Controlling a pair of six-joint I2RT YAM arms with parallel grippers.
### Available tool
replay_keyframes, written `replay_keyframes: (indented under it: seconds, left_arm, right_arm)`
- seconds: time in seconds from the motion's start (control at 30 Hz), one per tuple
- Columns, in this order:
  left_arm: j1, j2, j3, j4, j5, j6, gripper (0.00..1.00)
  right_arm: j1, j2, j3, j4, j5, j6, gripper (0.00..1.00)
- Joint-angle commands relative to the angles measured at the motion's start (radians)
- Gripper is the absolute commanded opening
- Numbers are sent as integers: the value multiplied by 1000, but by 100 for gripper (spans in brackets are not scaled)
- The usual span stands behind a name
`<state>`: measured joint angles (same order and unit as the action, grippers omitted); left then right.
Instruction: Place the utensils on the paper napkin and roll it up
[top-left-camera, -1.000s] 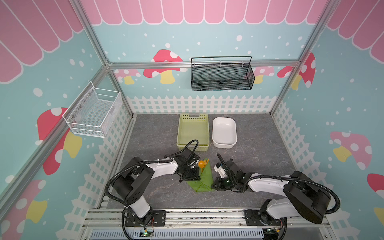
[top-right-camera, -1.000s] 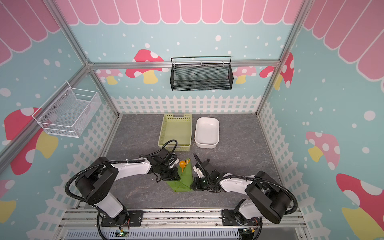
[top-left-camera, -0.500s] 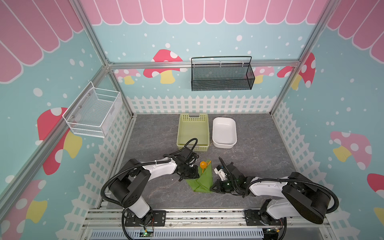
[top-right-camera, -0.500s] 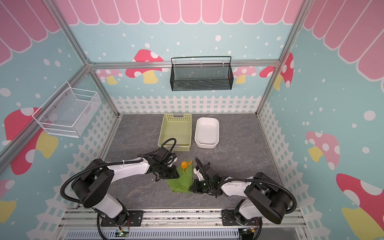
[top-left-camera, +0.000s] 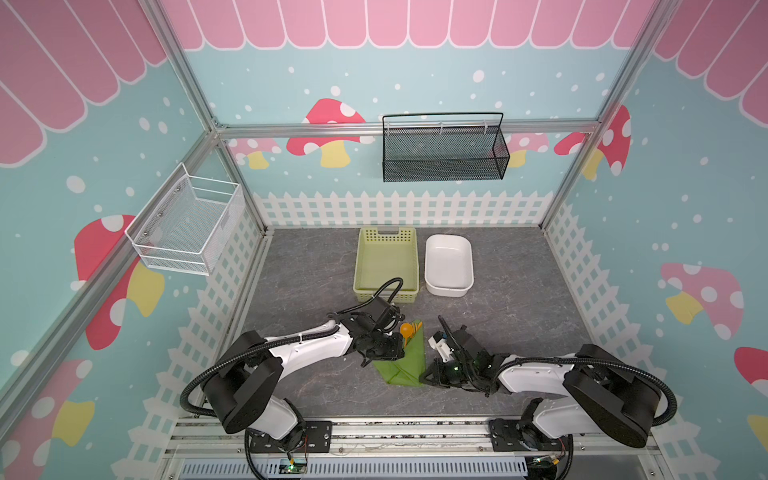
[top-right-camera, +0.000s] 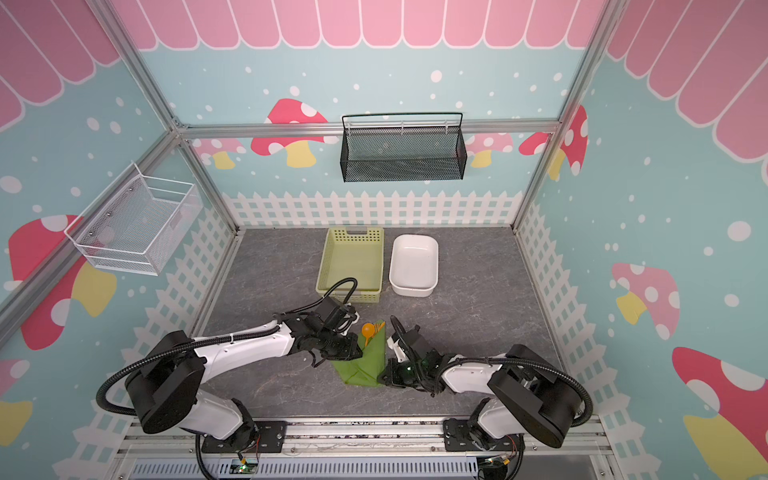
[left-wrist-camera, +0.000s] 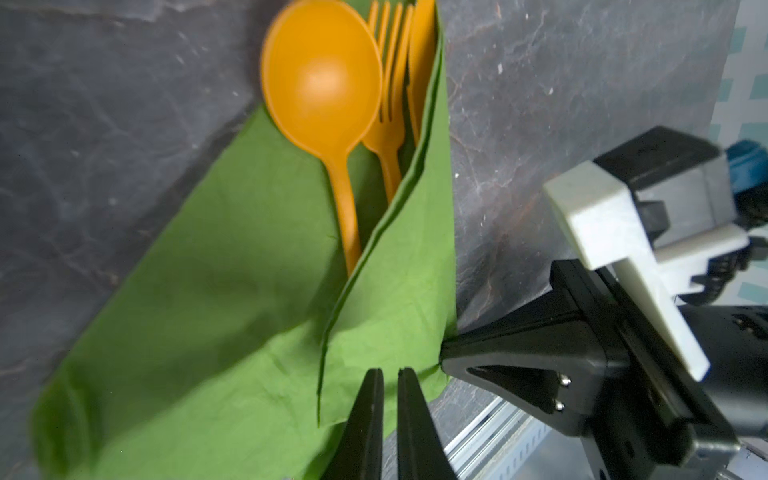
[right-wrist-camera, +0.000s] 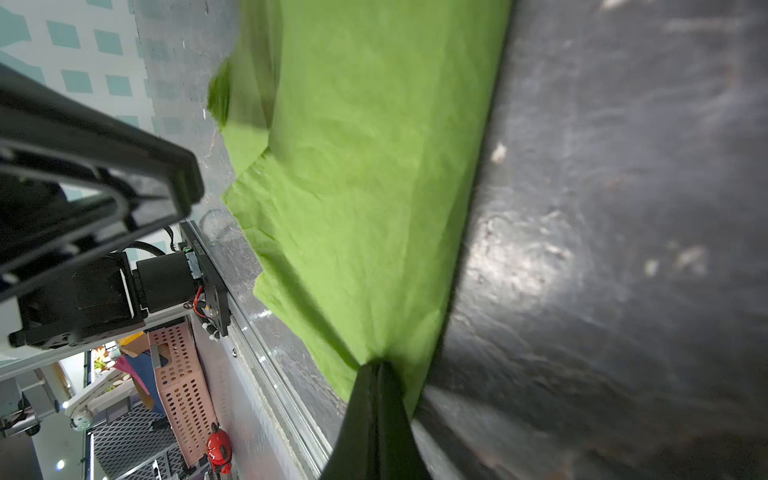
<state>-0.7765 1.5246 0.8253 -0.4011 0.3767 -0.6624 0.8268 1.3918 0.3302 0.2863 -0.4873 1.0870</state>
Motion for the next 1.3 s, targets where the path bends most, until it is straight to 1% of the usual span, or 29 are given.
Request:
replay_keyframes:
  seconds: [0.0, 0.13, 0.37, 0.5, 0.63, 0.73, 0.9, 1.03, 1.27]
  left_arm:
    - [-4, 35, -18, 10, -29, -35, 10]
    - [-4, 69, -41, 36, -39, -32, 9]
    - [-4, 130, -45, 60, -25, -21, 7]
    - [-1, 139, -52, 60, -27, -13, 7]
    - [3, 141, -58, 61, -27, -10, 7]
    - [3, 141, -60, 61, -28, -8, 7]
    - [5, 147, -58, 61, -23, -6, 7]
    - [5, 149, -57, 62, -21, -4, 7]
    - [5, 146, -60, 62, -22, -6, 7]
  right_arm:
    - [12, 25, -18, -53, 25, 16, 0]
    - [12, 19, -20, -53, 27, 14, 0]
    - [12, 0, -22, -54, 33, 16, 0]
    - [9, -49, -13, -57, 52, 15, 7]
    - [-10, -117, 7, -59, 83, 15, 8]
    - [-45, -138, 19, -57, 86, 3, 6]
    - [-108, -87, 72, -53, -7, -78, 3]
    - [-125, -52, 76, -54, -25, -96, 1]
    - [-133, 0, 56, -51, -26, -113, 1]
